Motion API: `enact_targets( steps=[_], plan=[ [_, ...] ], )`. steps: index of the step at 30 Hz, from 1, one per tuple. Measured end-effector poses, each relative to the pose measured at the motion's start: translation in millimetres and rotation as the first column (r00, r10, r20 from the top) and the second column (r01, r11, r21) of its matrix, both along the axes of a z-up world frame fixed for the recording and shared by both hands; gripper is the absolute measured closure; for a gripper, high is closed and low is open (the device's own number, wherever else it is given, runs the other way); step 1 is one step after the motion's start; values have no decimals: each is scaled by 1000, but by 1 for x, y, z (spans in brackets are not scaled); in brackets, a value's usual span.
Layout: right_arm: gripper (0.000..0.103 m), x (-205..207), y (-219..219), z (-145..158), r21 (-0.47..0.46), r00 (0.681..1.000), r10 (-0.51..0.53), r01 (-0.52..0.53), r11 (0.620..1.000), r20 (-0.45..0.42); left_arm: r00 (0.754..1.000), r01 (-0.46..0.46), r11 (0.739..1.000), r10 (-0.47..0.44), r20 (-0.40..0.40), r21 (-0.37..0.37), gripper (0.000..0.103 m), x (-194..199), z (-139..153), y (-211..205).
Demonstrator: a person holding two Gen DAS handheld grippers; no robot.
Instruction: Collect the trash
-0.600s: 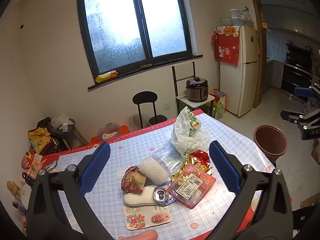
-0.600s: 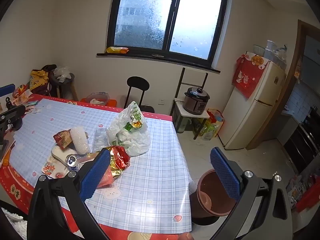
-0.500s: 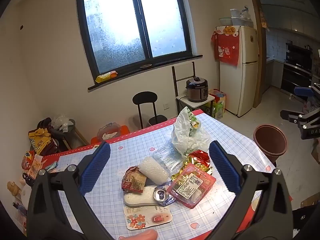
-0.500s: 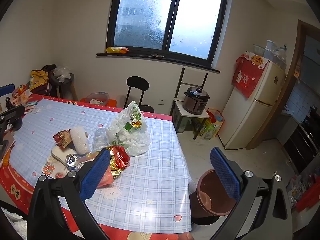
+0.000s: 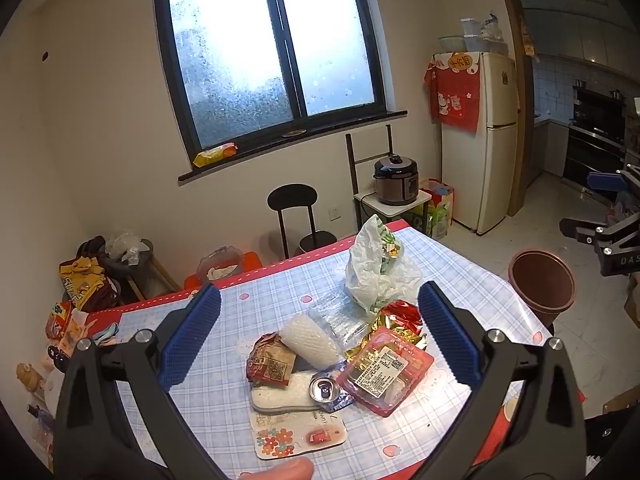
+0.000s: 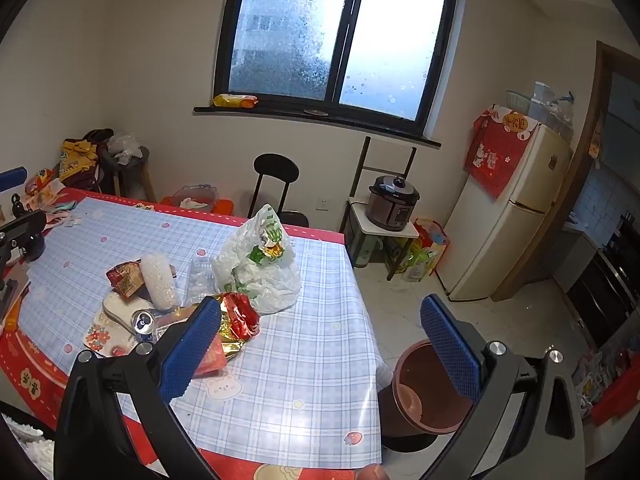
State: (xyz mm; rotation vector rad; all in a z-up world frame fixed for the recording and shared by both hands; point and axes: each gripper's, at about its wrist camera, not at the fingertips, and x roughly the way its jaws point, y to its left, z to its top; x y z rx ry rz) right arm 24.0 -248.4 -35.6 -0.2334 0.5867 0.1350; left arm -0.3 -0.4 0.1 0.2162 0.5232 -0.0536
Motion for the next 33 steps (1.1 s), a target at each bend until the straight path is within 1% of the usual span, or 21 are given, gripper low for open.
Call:
enact_targets(
  steps=[16,20,33],
  plan=[
    [5,4,-2,4,-5,1000,-3,3,1000,-7,1000,-2,1000,2,0,0,5,0,0,0],
    [5,3,-1,-3,-4,1000,-2,1,1000,-8,1000,-1,1000,1,0,0,5,0,0,0],
    [5,3,2,-4,-11,1000,-3,3,1000,-13,1000,-2,1000,2,-1,-1,5,0,0,0]
  ],
)
